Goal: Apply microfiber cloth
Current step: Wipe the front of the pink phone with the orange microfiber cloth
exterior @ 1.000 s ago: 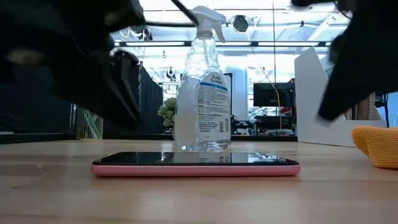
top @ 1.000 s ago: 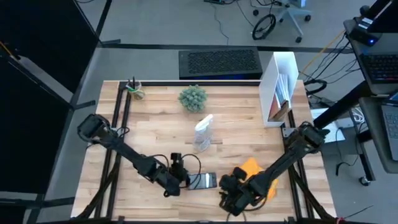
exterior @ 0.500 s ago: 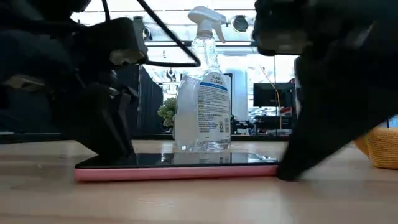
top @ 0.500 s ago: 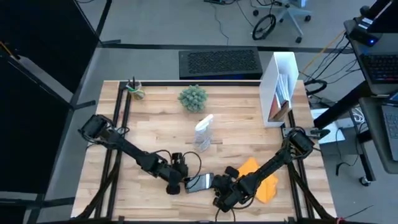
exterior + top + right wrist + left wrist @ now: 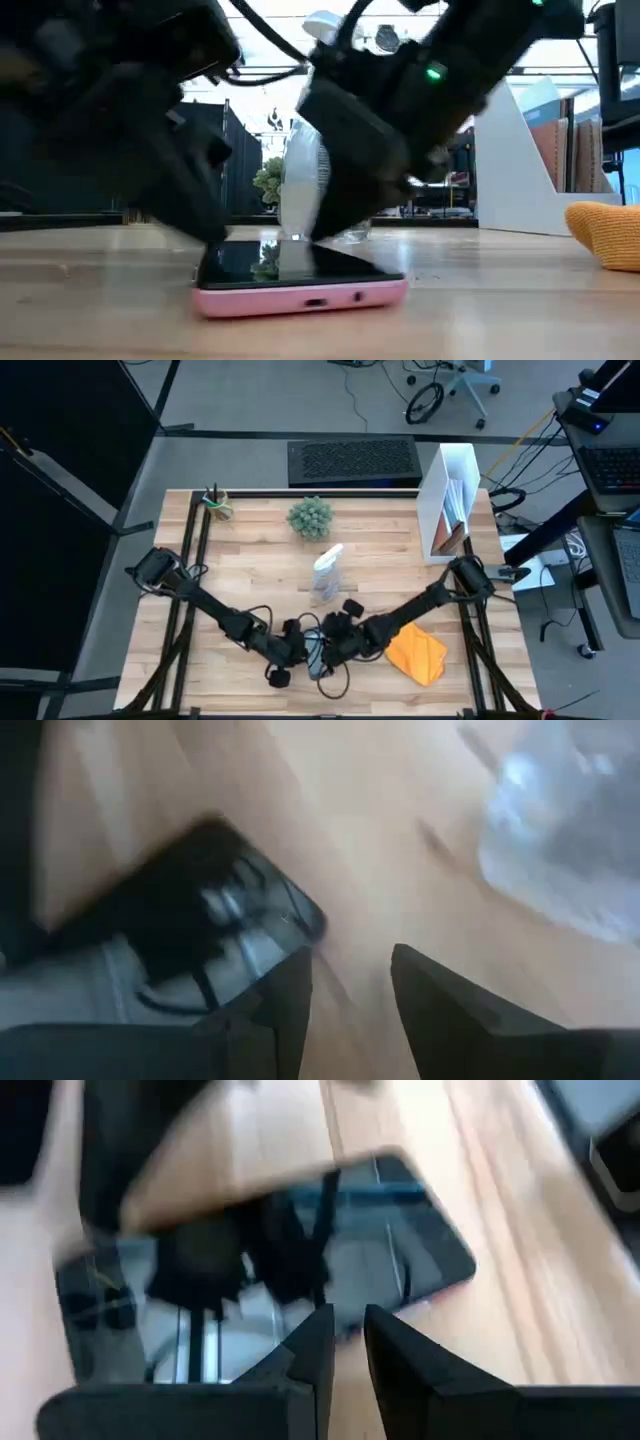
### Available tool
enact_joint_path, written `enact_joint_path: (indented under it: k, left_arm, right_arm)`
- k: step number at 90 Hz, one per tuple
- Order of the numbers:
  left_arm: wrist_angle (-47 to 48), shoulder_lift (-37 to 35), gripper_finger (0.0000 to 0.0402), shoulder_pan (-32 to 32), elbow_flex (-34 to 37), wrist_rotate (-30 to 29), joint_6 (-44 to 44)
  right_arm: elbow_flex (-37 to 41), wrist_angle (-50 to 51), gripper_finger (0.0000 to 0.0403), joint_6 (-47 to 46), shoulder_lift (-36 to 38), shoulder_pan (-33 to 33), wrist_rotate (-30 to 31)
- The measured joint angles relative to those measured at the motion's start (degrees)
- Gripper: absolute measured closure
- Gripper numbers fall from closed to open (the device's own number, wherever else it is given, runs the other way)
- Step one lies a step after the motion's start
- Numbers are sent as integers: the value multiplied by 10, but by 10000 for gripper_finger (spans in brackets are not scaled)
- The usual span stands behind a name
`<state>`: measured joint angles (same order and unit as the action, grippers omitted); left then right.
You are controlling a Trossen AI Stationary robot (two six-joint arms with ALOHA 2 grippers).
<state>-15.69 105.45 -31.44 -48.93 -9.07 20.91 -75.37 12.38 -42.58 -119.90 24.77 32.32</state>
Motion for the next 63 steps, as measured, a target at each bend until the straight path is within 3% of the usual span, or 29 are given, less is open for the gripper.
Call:
enact_joint_path:
  k: [13,20,45,53,63]
  left_arm:
    - [-20,0,355,-1,0,-4,-2]
    - [-3,-5,355,-1,-3,-4,-3]
    - [81,-42,355,6,-11,-70,-33]
    - [104,-42,355,15,-10,-76,-33]
    - [102,-41,355,26,-7,-76,-33]
  right_arm:
    - [0,-48,280,35,0,-3,-13]
    - [-1,-24,280,47,14,-3,-34]
    - [-2,-7,280,-1,86,65,-176]
    - [-2,-9,280,-18,77,97,-166]
    - [-1,-17,280,-31,48,121,-110]
